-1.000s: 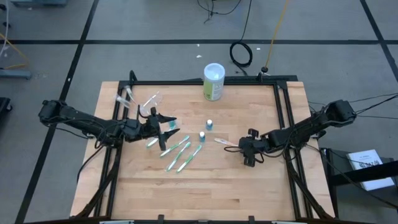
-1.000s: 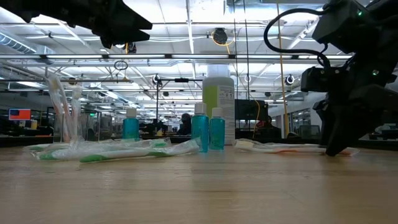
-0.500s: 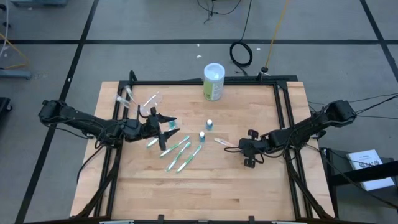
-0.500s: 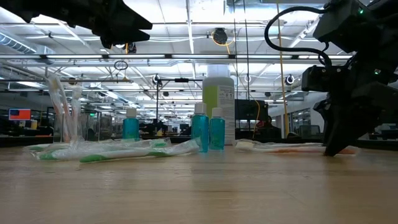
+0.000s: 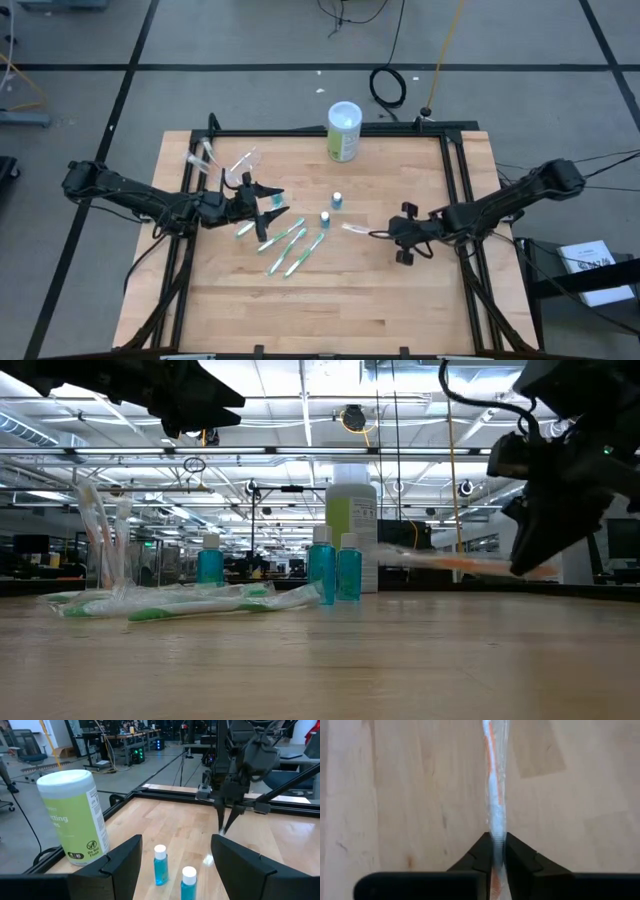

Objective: Pick & Place toothbrushing station
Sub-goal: Put the orange toothbrush into the left section of the transparent organizer

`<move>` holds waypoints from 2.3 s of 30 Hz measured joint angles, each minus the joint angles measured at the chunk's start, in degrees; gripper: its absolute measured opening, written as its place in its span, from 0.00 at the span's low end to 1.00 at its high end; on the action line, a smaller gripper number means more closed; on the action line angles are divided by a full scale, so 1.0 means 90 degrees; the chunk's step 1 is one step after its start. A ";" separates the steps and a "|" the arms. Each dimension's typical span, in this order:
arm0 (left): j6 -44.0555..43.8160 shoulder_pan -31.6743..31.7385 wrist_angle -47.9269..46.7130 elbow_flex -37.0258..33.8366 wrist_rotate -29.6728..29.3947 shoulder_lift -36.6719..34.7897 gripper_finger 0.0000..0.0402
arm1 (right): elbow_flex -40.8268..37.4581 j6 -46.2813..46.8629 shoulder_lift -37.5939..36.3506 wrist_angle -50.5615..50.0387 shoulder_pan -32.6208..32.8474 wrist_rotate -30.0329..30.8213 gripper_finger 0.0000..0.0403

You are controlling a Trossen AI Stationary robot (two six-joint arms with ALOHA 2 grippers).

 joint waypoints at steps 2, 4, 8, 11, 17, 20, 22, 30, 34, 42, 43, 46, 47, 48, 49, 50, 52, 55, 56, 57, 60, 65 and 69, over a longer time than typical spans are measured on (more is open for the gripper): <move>-0.0006 0.0000 0.0002 0.0000 0.0000 0.0000 0.60 | 0.0002 -0.0026 -0.0125 0.0011 0.0000 0.0134 0.08; -0.0022 0.0000 0.0002 0.0000 0.0000 0.0000 0.60 | 0.0003 -0.0142 -0.0244 0.0037 0.0000 0.0154 0.08; -0.0027 0.0000 0.0004 0.0000 0.0000 0.0000 0.60 | 0.0007 -0.0555 -0.0391 0.0322 0.0000 0.0593 0.06; -0.0027 0.0000 0.0010 0.0000 0.0000 0.0002 0.60 | 0.0010 -0.1117 -0.0419 0.0879 -0.0002 0.0927 0.05; 0.0029 0.0000 0.0057 0.0000 0.0000 0.0000 0.60 | 0.0017 -0.2262 -0.0419 0.2045 -0.0279 0.0943 0.06; 0.0029 0.0000 0.0096 0.0000 0.0000 0.0000 0.60 | 0.0017 -0.2576 -0.0419 0.2312 -0.0534 0.0922 0.06; 0.0028 0.0000 0.0145 0.0000 0.0074 0.0000 0.60 | 0.0017 -0.2762 -0.0419 0.2530 -0.0736 0.0708 0.05; 0.0260 0.0000 0.0575 0.0000 0.0440 0.0002 0.60 | 0.0019 -0.3329 -0.0419 0.4069 -0.1429 -0.1023 0.05; 0.0236 -0.0005 0.0811 0.0000 0.0559 0.0037 0.60 | 0.0019 -0.3172 -0.0422 0.4470 -0.1578 -0.1870 0.05; 0.0844 0.0031 0.2485 0.0012 0.1064 0.0962 0.60 | 0.0019 -0.3139 -0.0419 0.4605 -0.1530 -0.2076 0.05; 0.0898 0.0051 0.2618 0.0009 0.1156 0.1106 0.60 | 0.0019 -0.3107 -0.0419 0.4605 -0.1530 -0.2076 0.05; 0.0931 0.0183 0.3287 0.0032 0.1473 0.1506 0.60 | 0.0019 -0.3039 -0.0419 0.4605 -0.1530 -0.2076 0.05; 0.0933 0.0227 0.3500 0.0055 0.1574 0.1615 0.60 | 0.0019 -0.3037 -0.0419 0.4604 -0.1529 -0.2078 0.05; 0.0934 0.0270 0.3666 0.0057 0.1689 0.1715 0.60 | 0.0019 -0.3036 -0.0419 0.4603 -0.1528 -0.2079 0.05; 0.0935 0.0315 0.3845 0.0065 0.1806 0.1833 0.60 | 0.0019 -0.3036 -0.0419 0.4603 -0.1528 -0.2079 0.05; 0.0933 0.0352 0.4024 0.0089 0.1898 0.1944 0.60 | 0.0019 -0.3036 -0.0419 0.4605 -0.1528 -0.2079 0.05; 0.0872 0.0400 0.4362 0.0112 0.2049 0.2120 0.60 | -0.0018 -0.3036 -0.0419 0.4666 -0.1528 -0.2080 0.05; 0.0753 0.0467 0.4686 0.0283 0.2120 0.2455 0.60 | -0.0143 -0.3062 -0.0419 0.4830 -0.1528 -0.2072 0.05; 0.0708 0.0490 0.4675 0.0340 0.2121 0.2559 0.60 | -0.0173 -0.3062 -0.0419 0.4887 -0.1528 -0.2072 0.05; 0.0704 0.0505 0.4643 0.0436 0.2122 0.2672 0.60 | -0.0184 -0.3057 -0.0419 0.4946 -0.1528 -0.2071 0.05; 0.0771 0.0508 0.4670 0.0719 0.2121 0.2983 0.60 | -0.0185 -0.3038 -0.0422 0.5001 -0.1528 -0.2069 0.05; 0.0835 0.0505 0.4659 0.1192 0.2177 0.3485 0.60 | -0.0187 -0.3036 -0.0419 0.4984 -0.1528 -0.2064 0.05; 0.0829 0.0505 0.4666 0.1475 0.2536 0.3731 0.60 | -0.0186 -0.3010 -0.0420 0.4984 -0.1528 -0.2069 0.05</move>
